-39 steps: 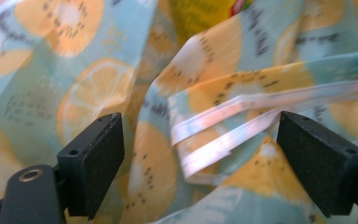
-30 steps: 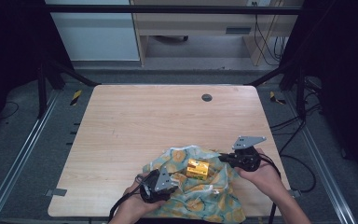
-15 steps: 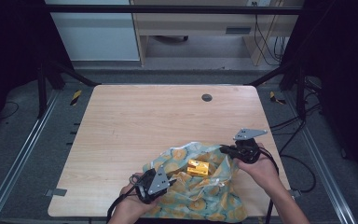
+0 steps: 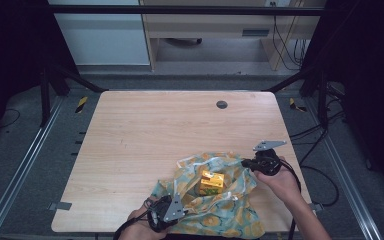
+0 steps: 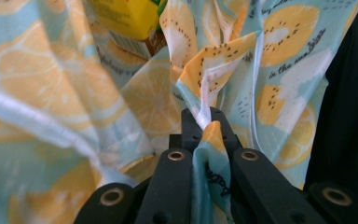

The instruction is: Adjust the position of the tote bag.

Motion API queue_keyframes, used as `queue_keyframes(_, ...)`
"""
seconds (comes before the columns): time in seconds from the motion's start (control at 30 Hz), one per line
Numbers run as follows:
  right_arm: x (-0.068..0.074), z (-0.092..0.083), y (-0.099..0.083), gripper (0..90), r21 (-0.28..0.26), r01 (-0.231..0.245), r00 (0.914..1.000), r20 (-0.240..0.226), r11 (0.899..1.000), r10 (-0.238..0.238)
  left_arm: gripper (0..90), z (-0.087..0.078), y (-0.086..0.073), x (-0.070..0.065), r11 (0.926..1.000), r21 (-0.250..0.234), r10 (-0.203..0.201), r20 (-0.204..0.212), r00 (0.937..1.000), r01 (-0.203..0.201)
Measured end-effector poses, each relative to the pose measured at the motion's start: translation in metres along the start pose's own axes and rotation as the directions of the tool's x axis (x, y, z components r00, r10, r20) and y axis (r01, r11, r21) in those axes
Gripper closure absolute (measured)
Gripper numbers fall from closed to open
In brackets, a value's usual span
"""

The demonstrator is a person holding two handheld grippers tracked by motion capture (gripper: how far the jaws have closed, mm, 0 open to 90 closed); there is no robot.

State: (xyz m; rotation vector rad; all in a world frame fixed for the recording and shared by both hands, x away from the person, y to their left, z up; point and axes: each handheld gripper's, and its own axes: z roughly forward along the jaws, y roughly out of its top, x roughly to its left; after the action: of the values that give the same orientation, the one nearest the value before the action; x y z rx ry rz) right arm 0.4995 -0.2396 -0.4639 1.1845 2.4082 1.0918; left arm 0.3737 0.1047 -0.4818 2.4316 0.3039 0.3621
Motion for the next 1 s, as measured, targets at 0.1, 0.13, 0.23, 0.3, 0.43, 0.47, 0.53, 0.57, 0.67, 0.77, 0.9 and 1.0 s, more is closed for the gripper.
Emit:
queue_keyframes(0.1, -0.004, 0.004, -0.002, 90.0, 0.010, -0.013, 0.9999, 0.006, 1.000, 0.013, 88.7, 0.001, -0.002, 0.001, 1.0000, 0.009, -0.001, -0.003, 1.0000, 0.001)
queue_keyframes(0.13, -0.005, 0.006, -0.003, 90.0, 0.010, -0.015, 0.9999, 0.009, 1.000, 0.014, 88.7, 0.001, -0.003, 0.001, 1.0000, 0.010, -0.002, -0.006, 1.0000, 0.002)
queue_keyframes(0.23, -0.009, 0.009, -0.004, 90.0, 0.018, -0.022, 0.9996, 0.020, 1.000, 0.021, 88.7, 0.001, -0.004, 0.002, 0.9998, 0.020, 0.001, 0.000, 1.0000, -0.001)
queue_keyframes(0.3, -0.012, 0.012, -0.004, 90.0, 0.019, -0.022, 0.9995, 0.024, 1.000, 0.022, 88.8, 0.002, -0.005, 0.001, 0.9998, 0.022, 0.002, 0.008, 1.0000, -0.002)
queue_keyframes(0.43, -0.016, 0.016, -0.005, 90.0, 0.030, -0.040, 0.9987, 0.034, 0.999, 0.039, 88.8, 0.002, -0.006, -0.001, 0.9996, 0.028, 0.005, 0.023, 0.9997, -0.005)
queue_keyframes(0.47, -0.017, 0.016, -0.006, 90.0, 0.035, -0.040, 0.9988, 0.030, 0.999, 0.039, 88.8, 0.002, -0.006, -0.001, 0.9995, 0.030, 0.004, 0.030, 0.9995, -0.005)
queue_keyframes(0.53, -0.017, 0.018, -0.007, 90.0, 0.045, -0.041, 0.9985, 0.039, 0.998, 0.039, 88.8, 0.002, -0.007, -0.002, 0.9993, 0.037, 0.008, 0.032, 0.9995, -0.009)
queue_keyframes(0.57, -0.017, 0.018, -0.007, 90.0, 0.049, -0.038, 0.9985, 0.041, 0.998, 0.036, 88.8, 0.002, -0.008, -0.002, 0.9993, 0.037, 0.007, 0.035, 0.9994, -0.009)
queue_keyframes(0.67, -0.018, 0.019, -0.009, 90.0, 0.053, -0.034, 0.9985, 0.043, 0.998, 0.032, 88.8, 0.001, -0.009, -0.003, 0.9993, 0.038, 0.007, 0.042, 0.9991, -0.008)
queue_keyframes(0.77, -0.018, 0.020, -0.010, 90.0, 0.055, -0.033, 0.9986, 0.043, 0.998, 0.031, 88.8, 0.001, -0.009, -0.003, 0.9992, 0.039, 0.007, 0.044, 0.9990, -0.009)
queue_keyframes(0.9, -0.018, 0.022, -0.011, 90.0, 0.072, -0.030, 0.9983, 0.052, 0.997, 0.027, 88.8, 0.001, -0.010, -0.003, 0.9994, 0.034, 0.003, 0.049, 0.9988, -0.005)
queue_keyframes(1.0, -0.017, 0.023, -0.013, 90.0, 0.078, -0.018, 0.9980, 0.061, 0.997, 0.014, 88.8, 0.001, -0.010, -0.003, 0.9994, 0.033, 0.002, 0.051, 0.9987, -0.004)
